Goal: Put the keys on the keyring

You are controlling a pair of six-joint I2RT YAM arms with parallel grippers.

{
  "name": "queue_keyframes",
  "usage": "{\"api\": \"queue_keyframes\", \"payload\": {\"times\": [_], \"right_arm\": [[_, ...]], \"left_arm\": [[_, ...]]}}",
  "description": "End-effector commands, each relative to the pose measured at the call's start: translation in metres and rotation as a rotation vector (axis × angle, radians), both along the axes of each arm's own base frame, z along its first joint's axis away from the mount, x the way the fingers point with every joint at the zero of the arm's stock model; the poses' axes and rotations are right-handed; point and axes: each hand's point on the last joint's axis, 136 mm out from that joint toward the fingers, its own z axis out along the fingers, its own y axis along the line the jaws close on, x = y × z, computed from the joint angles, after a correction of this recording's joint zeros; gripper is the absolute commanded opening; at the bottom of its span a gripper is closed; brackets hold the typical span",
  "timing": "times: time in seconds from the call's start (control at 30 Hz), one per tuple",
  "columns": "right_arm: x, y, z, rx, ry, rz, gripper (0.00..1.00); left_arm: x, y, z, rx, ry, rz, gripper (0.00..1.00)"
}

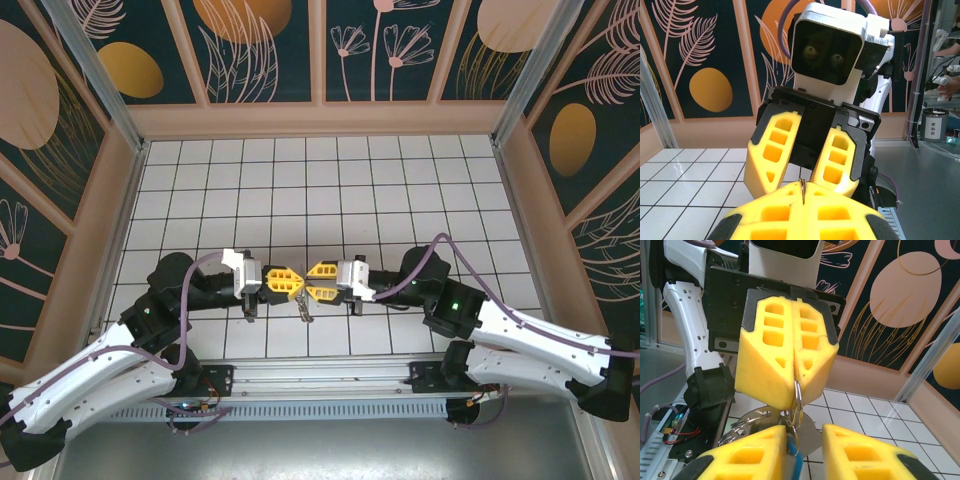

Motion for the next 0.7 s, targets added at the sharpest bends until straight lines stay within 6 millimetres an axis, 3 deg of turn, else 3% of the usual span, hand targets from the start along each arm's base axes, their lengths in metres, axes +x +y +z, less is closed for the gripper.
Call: {"api": "queue_keyframes", "payload": {"times": [0.0, 0.17, 0.2, 0.33, 0.5, 0.67], "right_arm": [[-0.0025, 0.0016, 0.0157, 0.056, -0.007, 0.022, 0.23], [0.0014, 0.0037, 0.0168, 0.051, -0.010, 0.012, 0.01], [0.0012, 0.0040, 0.0166, 0.048, -0.010, 0.014, 0.00], [0.0005, 0.0029, 0.0186, 0.055, -0.011, 0.017, 0.01], [-0.0013, 0.0037, 0.0179, 0.063, -0.004, 0.030, 0.14], [-0.0009, 0.0056, 0.0174, 0.062, -0.002, 0.035, 0.11]], "left_arm": [[-0.0053, 0.0019, 0.0164, -0.043, -0.051, -0.016, 0.00], [-0.0063, 0.0035, 0.0183, -0.047, -0.055, -0.014, 0.00], [-0.0057, 0.0032, 0.0174, -0.044, -0.053, -0.011, 0.00], [-0.0016, -0.0004, 0.0109, -0.004, -0.039, -0.005, 0.00], [-0.0009, -0.0009, 0.0112, -0.007, -0.044, -0.003, 0.00], [-0.0011, -0.0024, 0.0110, -0.005, -0.040, -0.010, 0.00]]}}
